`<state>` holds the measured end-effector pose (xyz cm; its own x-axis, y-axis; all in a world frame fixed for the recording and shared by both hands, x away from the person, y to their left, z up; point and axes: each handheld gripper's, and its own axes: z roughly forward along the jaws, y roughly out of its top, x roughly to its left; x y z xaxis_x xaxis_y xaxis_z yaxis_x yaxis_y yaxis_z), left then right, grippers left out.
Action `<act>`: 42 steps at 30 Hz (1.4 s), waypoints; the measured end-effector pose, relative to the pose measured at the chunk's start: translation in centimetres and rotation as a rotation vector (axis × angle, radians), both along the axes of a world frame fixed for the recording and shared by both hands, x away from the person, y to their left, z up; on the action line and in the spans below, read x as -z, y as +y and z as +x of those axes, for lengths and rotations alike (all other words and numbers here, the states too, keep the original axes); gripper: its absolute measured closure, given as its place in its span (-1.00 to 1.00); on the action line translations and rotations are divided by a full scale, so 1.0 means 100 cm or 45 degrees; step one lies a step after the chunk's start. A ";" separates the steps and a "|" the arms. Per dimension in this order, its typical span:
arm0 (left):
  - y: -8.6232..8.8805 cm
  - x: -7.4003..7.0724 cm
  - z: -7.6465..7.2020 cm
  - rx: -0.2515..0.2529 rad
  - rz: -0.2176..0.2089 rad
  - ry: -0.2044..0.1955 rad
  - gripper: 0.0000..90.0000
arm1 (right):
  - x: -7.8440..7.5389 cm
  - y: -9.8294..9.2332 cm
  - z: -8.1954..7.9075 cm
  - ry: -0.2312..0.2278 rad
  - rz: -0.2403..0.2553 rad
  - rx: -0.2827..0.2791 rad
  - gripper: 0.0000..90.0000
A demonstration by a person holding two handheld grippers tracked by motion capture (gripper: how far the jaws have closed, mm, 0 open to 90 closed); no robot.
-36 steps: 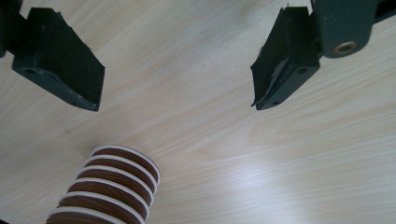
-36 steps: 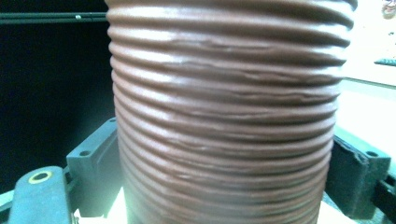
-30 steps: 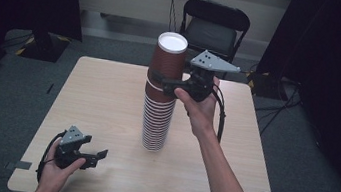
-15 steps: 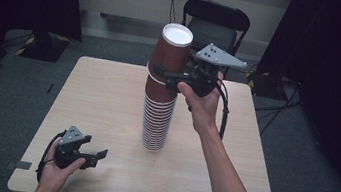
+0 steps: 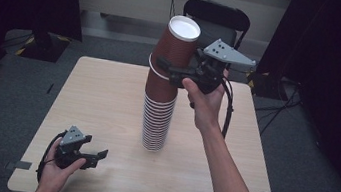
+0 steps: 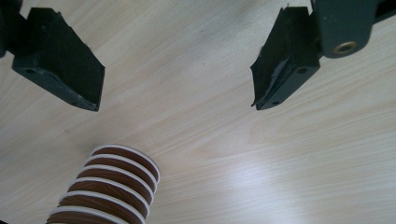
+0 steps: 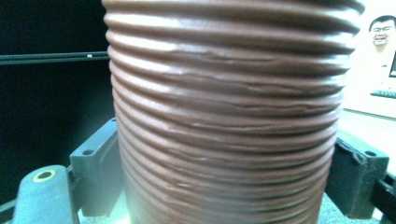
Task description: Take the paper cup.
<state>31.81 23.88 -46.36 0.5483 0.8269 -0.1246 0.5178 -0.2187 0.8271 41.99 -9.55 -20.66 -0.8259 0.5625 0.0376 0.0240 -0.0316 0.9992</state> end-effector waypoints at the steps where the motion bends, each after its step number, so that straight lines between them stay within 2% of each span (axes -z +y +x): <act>1: 0.000 0.000 0.000 -0.003 -0.005 -0.001 -0.63 | -0.002 -0.002 -0.001 -0.002 0.006 0.002 -0.68; 10: 0.000 -0.001 0.000 0.006 -0.001 -0.012 -0.63 | -0.011 -0.012 -0.003 -0.015 0.024 0.033 -0.68; 14: 0.000 -0.002 -0.002 0.017 0.020 -0.046 -0.63 | -0.015 -0.019 -0.002 -0.023 0.001 0.067 -0.68; 15: -0.001 -0.002 -0.002 0.016 0.012 -0.053 -0.63 | -0.017 -0.024 -0.002 -0.030 -0.010 0.091 -0.68; 18: -0.002 -0.002 -0.002 0.015 0.000 -0.057 -0.63 | -0.018 -0.029 -0.003 -0.028 -0.008 0.100 -0.68; 19: -0.001 -0.002 -0.002 0.014 0.016 -0.069 -0.63 | -0.018 -0.032 -0.004 -0.033 -0.010 0.106 -0.68; 22: -0.002 -0.002 -0.003 0.015 0.008 -0.081 -0.63 | -0.020 -0.043 -0.005 -0.019 -0.023 0.153 -0.68; 24: -0.003 -0.002 -0.003 0.024 0.002 -0.080 -0.63 | -0.020 -0.045 -0.006 -0.019 -0.027 0.159 -0.68; 32: -0.010 -0.004 -0.005 0.065 -0.025 -0.098 -0.63 | -0.005 -0.060 -0.008 0.015 -0.044 0.202 -0.68; 39: -0.016 -0.007 -0.007 0.085 -0.063 -0.141 -0.65 | 0.024 -0.074 -0.010 0.082 -0.052 0.218 -0.68; 42: -0.017 -0.008 -0.007 0.079 -0.076 -0.130 -0.65 | 0.031 -0.076 -0.013 0.099 -0.056 0.220 -0.68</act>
